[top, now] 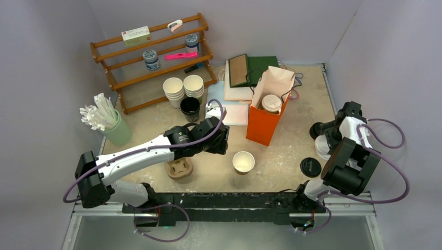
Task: Pack the takeout coffee
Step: Pick up the cup lid.
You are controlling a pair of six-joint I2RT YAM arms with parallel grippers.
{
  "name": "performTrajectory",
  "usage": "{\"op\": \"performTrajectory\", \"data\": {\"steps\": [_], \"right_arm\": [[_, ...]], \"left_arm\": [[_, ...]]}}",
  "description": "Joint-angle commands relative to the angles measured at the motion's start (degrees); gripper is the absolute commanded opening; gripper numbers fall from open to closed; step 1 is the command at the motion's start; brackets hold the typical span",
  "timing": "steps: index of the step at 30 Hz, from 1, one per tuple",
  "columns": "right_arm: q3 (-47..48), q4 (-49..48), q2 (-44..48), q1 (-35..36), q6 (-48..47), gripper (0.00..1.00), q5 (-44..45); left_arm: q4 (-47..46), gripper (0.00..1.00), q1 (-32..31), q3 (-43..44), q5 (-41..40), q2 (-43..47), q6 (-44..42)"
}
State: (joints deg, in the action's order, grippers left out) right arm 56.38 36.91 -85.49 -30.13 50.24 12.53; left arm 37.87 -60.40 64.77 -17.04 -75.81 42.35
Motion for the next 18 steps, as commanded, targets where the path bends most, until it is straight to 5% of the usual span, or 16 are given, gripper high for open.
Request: {"op": "performTrajectory", "data": {"steps": [1,9,18], "right_arm": [[-1.1,0.0,0.0,-0.4,-0.1,0.94,1.9],[-0.6,1.0,-0.1,-0.4,0.1,0.82,3.3],[5.4,7.3,2.4,-0.2,1.1,0.80,3.5]], "left_arm": [[-0.5,0.57,0.3,-0.3,-1.3,0.4,-0.5],[-0.8,0.57,0.3,0.0,-0.3,-0.7,0.2],[-0.2,0.57,0.3,1.7,-0.7,-1.3,-0.7]]}}
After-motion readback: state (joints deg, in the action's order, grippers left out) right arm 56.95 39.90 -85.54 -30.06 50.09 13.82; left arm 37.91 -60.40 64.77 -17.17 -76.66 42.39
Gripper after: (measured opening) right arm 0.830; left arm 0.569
